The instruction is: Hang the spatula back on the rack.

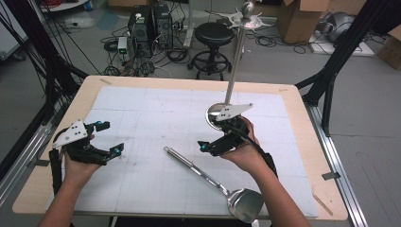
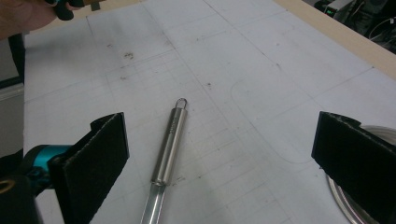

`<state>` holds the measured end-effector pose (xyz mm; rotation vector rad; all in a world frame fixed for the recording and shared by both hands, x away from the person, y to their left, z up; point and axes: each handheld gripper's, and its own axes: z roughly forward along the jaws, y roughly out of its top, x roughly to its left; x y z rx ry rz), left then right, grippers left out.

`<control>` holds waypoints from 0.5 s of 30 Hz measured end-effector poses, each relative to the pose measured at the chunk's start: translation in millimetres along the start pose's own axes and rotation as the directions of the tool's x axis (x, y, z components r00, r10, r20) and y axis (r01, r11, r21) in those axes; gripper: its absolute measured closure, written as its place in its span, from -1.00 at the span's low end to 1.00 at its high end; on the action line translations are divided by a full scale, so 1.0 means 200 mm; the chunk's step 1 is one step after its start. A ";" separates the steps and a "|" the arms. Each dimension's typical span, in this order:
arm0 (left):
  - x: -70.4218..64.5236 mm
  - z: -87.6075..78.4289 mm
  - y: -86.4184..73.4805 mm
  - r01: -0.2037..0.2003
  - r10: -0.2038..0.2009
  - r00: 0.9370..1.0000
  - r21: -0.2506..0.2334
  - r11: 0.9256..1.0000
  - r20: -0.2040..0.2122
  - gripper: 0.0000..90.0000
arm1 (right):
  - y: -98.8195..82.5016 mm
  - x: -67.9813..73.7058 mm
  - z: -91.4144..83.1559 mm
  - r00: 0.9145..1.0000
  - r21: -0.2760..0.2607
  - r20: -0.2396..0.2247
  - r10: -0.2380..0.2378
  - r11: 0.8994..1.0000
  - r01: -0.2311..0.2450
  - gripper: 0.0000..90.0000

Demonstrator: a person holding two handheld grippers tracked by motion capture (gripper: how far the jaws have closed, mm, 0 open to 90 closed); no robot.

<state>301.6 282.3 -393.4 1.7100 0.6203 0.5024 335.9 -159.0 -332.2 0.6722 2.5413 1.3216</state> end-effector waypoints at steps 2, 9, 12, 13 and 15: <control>0.00 0.00 0.00 -0.003 0.003 1.000 -0.001 1.000 0.003 -0.96 | 0.01 0.00 0.02 1.000 0.024 -0.002 0.000 1.000 0.000 -0.94; -0.01 0.01 0.00 -0.010 0.010 1.000 0.007 1.000 0.009 -0.96 | 0.02 0.04 0.10 1.000 0.085 -0.015 -0.022 0.996 0.024 -0.94; -0.01 0.01 0.00 -0.011 0.011 1.000 0.010 1.000 0.008 -0.96 | 0.02 0.05 0.14 1.000 0.115 -0.006 -0.027 0.993 0.028 -0.94; -0.01 0.01 0.00 -0.008 0.008 1.000 0.011 1.000 0.006 -0.96 | 0.02 0.06 0.15 1.000 0.124 -0.003 -0.019 0.992 0.019 -0.94; -0.01 0.00 0.00 -0.009 0.009 1.000 0.011 1.000 0.005 -0.96 | 0.02 0.07 0.19 1.000 0.148 -0.005 -0.015 0.989 0.015 -0.94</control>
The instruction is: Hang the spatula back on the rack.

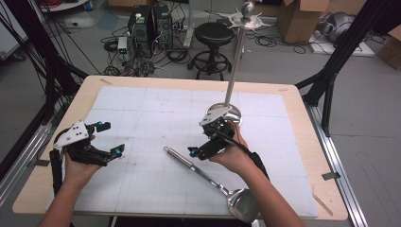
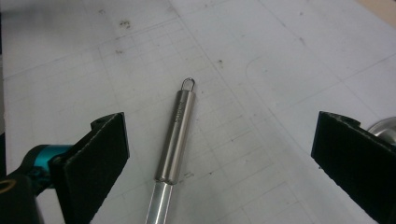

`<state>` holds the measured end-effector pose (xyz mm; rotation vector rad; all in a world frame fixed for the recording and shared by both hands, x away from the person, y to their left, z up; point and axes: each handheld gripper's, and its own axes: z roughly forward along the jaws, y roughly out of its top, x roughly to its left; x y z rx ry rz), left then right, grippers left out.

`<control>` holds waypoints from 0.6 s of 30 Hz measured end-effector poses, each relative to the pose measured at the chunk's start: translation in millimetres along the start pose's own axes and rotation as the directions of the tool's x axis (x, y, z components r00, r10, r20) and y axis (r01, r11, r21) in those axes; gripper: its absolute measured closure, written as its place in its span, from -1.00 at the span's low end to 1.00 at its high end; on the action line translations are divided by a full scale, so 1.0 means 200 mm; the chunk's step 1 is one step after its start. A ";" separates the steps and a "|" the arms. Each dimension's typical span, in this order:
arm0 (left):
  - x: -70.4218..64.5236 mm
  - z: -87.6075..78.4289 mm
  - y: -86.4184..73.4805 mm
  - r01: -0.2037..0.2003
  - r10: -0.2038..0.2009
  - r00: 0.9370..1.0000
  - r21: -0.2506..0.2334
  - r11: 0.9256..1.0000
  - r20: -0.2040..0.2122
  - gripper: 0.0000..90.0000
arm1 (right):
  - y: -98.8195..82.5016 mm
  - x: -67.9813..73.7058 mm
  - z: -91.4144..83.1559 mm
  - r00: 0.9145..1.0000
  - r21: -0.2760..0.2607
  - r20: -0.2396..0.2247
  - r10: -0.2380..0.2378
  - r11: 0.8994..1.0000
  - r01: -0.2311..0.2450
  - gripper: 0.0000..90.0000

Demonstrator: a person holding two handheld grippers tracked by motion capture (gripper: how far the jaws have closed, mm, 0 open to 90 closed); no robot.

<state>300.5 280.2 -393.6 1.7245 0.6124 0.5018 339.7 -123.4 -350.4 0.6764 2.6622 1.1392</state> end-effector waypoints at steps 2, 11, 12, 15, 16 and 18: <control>0.00 0.00 0.00 -0.001 0.001 1.000 0.000 1.000 0.000 -0.96 | 0.00 0.01 0.02 1.000 0.020 -0.007 -0.002 1.000 0.002 -0.94; -0.01 0.01 0.00 -0.008 0.008 1.000 0.016 1.000 0.002 -0.96 | -0.01 0.01 0.10 1.000 0.105 -0.015 -0.006 0.994 0.007 -0.93; -0.01 0.01 0.00 -0.010 0.010 1.000 0.016 1.000 0.005 -0.96 | -0.01 0.02 0.11 1.000 0.110 -0.013 0.000 0.994 0.002 -0.93; -0.01 0.01 0.00 -0.010 0.010 1.000 0.017 1.000 0.004 -0.96 | -0.01 0.02 0.13 1.000 0.121 -0.019 0.001 0.993 0.001 -0.93; -0.01 0.01 0.00 -0.010 0.009 1.000 0.017 1.000 0.004 -0.96 | -0.01 0.03 0.14 1.000 0.126 -0.024 0.004 0.992 -0.001 -0.93; -0.01 0.01 0.00 -0.011 0.010 1.000 0.018 1.000 0.005 -0.96 | -0.01 0.03 0.15 1.000 0.132 -0.026 0.001 0.991 0.003 -0.93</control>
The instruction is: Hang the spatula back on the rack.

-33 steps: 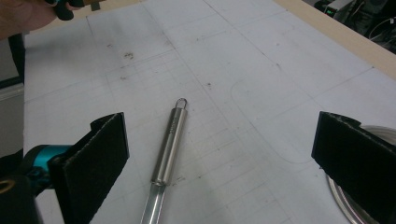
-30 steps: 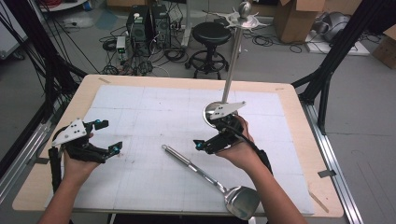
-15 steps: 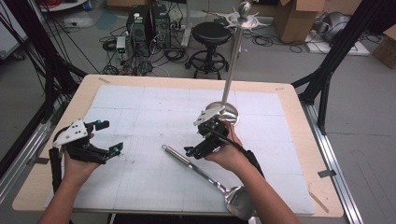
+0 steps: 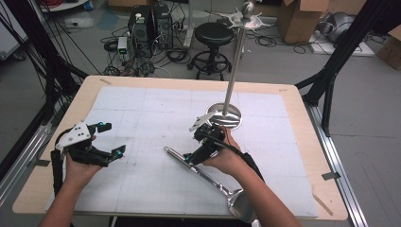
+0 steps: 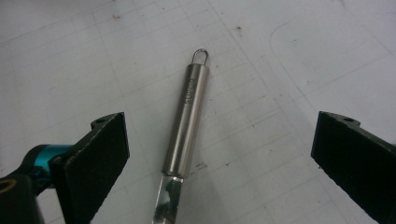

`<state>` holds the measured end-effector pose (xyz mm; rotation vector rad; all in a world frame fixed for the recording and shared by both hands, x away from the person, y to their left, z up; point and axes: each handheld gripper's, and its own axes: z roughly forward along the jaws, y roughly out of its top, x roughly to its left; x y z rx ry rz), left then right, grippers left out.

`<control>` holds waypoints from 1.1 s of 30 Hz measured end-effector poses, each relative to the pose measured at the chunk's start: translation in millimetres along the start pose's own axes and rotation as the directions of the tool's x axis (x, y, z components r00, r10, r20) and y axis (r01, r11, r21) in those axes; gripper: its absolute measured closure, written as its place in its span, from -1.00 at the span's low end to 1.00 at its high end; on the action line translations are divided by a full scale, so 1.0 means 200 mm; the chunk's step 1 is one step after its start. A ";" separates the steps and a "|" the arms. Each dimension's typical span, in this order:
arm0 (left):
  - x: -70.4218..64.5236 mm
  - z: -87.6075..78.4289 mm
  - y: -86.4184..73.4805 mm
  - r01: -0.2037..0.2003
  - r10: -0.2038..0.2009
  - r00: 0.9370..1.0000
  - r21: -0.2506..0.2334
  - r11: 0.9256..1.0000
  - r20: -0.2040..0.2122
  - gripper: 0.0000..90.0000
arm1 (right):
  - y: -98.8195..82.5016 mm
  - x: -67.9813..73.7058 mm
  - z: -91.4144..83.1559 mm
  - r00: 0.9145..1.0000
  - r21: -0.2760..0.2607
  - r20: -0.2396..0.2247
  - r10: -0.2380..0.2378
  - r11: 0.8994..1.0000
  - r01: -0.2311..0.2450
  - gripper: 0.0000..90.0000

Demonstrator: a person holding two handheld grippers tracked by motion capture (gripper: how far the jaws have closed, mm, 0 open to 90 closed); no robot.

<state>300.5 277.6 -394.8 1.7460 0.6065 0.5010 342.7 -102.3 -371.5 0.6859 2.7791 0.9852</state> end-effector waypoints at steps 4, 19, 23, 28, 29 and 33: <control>0.00 0.00 0.00 -0.002 0.002 1.000 0.002 1.000 0.000 -0.96 | 0.00 0.01 0.03 1.000 0.028 -0.004 0.001 1.000 -0.001 -0.93; 0.00 0.01 0.00 -0.009 0.009 1.000 0.016 1.000 0.002 -0.96 | 0.00 0.02 0.13 1.000 0.129 -0.003 -0.009 0.992 0.009 -0.82; 0.00 0.01 0.00 -0.006 0.006 1.000 0.019 1.000 0.002 -0.96 | -0.01 0.03 0.14 1.000 0.174 0.005 -0.028 0.984 0.026 -0.64; 0.00 0.01 -0.01 -0.006 0.006 1.000 0.021 1.000 0.002 -0.96 | -0.01 0.03 0.16 0.999 0.200 -0.003 -0.034 0.979 0.034 -0.64; 0.00 0.01 0.00 -0.008 0.008 1.000 0.020 1.000 0.003 -0.96 | -0.01 0.04 0.16 0.999 0.205 -0.003 -0.033 0.978 0.033 -0.64; -0.01 0.02 -0.01 -0.008 0.008 1.000 0.019 1.000 0.005 -0.96 | -0.01 0.04 0.18 0.999 0.231 -0.008 -0.036 0.972 0.037 -0.63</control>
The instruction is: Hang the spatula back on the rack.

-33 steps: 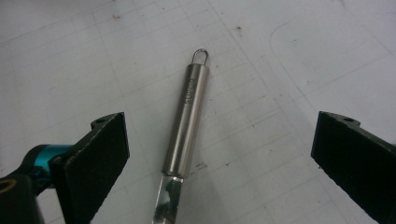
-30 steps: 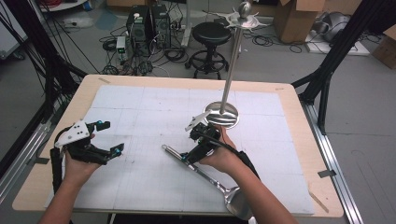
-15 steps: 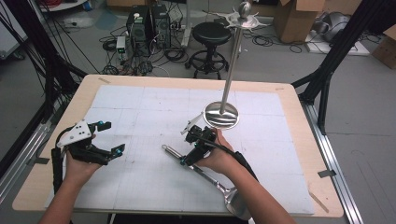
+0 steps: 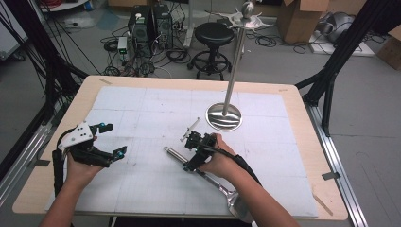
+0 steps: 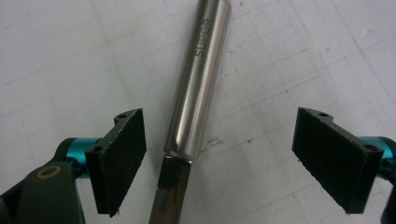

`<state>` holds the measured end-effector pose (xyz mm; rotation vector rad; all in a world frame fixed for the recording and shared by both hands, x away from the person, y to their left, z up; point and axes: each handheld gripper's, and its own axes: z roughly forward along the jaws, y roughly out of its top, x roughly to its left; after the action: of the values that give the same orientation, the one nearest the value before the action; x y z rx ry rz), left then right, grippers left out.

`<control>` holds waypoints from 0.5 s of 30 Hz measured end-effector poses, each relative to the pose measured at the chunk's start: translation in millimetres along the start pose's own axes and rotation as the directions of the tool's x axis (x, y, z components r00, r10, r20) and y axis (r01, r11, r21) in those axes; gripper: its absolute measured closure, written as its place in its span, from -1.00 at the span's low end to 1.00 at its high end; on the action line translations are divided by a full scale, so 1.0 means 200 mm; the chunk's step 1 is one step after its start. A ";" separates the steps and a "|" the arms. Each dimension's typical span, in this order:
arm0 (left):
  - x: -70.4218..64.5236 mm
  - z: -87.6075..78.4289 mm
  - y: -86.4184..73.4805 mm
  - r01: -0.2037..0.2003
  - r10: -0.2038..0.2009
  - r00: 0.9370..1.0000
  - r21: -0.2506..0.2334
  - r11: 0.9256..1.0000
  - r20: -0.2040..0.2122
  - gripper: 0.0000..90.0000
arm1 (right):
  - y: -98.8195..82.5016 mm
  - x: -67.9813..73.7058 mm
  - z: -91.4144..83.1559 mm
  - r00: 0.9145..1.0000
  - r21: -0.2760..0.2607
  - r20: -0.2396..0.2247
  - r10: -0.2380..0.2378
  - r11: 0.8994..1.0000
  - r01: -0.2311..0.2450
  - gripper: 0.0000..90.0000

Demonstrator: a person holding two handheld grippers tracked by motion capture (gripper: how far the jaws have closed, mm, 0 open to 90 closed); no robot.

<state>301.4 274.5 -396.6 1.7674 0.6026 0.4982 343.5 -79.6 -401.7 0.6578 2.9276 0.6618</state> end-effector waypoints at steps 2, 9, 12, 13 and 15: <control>0.00 0.00 0.00 0.000 0.000 1.000 0.002 1.000 0.000 -0.96 | 0.00 0.00 0.01 1.000 0.010 -0.009 -0.001 1.000 0.001 -0.57; 0.00 0.00 0.00 -0.002 0.002 1.000 0.002 1.000 0.001 -0.96 | 0.01 0.01 0.03 1.000 0.035 -0.023 -0.019 0.999 0.019 -0.44; 0.00 0.00 0.00 -0.002 0.002 1.000 0.001 1.000 0.000 -0.96 | 0.01 0.02 0.04 0.999 0.047 -0.023 -0.030 0.998 0.031 -0.39; 0.00 0.00 0.00 -0.002 0.002 1.000 0.002 1.000 0.001 -0.96 | 0.01 0.02 0.05 0.999 0.050 -0.026 -0.028 0.998 0.030 -0.37; 0.00 0.00 0.00 -0.002 0.002 1.000 0.002 1.000 0.000 -0.96 | 0.01 0.02 0.06 0.999 0.061 -0.028 -0.037 0.997 0.039 -0.32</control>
<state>301.8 274.6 -396.8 1.7703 0.6017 0.4987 342.3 -71.1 -411.4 0.6016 2.9880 0.5840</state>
